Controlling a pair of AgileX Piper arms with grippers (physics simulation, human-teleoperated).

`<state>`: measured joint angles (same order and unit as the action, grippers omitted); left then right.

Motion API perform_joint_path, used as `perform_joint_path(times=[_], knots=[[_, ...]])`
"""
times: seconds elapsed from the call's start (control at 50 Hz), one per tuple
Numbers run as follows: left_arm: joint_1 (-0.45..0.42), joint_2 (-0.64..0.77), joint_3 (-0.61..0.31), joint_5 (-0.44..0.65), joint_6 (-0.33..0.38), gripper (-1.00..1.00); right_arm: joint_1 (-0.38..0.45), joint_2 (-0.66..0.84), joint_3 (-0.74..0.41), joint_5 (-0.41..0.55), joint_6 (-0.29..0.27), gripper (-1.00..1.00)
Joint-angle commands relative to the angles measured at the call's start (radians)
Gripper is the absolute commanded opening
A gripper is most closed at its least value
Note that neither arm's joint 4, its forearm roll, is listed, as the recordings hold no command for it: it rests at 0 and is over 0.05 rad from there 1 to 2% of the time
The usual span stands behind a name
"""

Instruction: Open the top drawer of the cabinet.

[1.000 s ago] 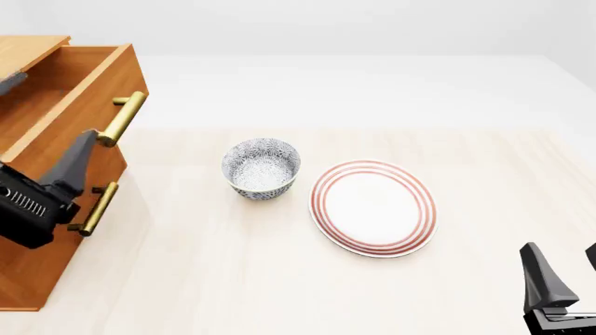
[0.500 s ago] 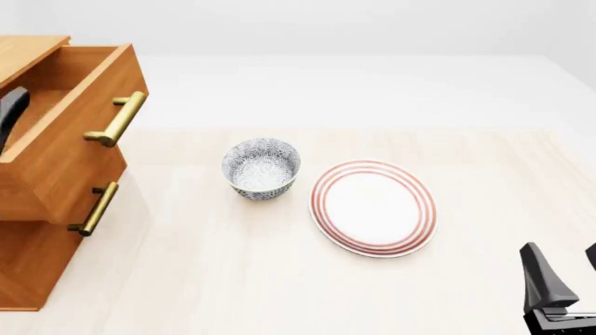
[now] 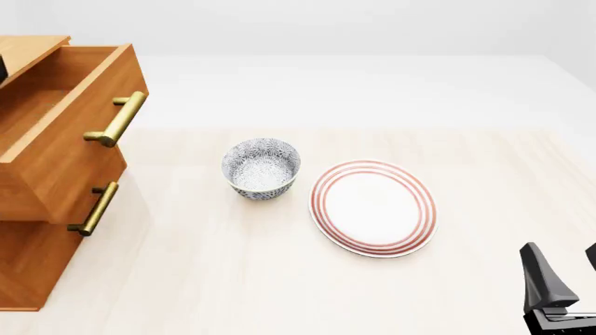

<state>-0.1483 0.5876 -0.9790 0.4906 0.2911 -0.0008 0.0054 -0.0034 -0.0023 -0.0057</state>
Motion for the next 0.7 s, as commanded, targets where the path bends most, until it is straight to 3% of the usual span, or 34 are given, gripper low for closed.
perform_joint_path(times=[0.02, 0.34, 0.7], knots=[[0.037, 0.056, -0.073, 0.101, -0.127, 1.00, 0.000, 0.000, 0.000, 0.000, 0.000, 1.00], [0.040, 0.174, -0.140, 0.184, -0.290, 1.00, 0.000, 0.000, 0.000, 0.000, 0.000, 1.00], [0.091, 0.265, -0.209, 0.277, -0.330, 1.00, 0.000, 0.000, 0.000, 0.000, 0.000, 1.00]])
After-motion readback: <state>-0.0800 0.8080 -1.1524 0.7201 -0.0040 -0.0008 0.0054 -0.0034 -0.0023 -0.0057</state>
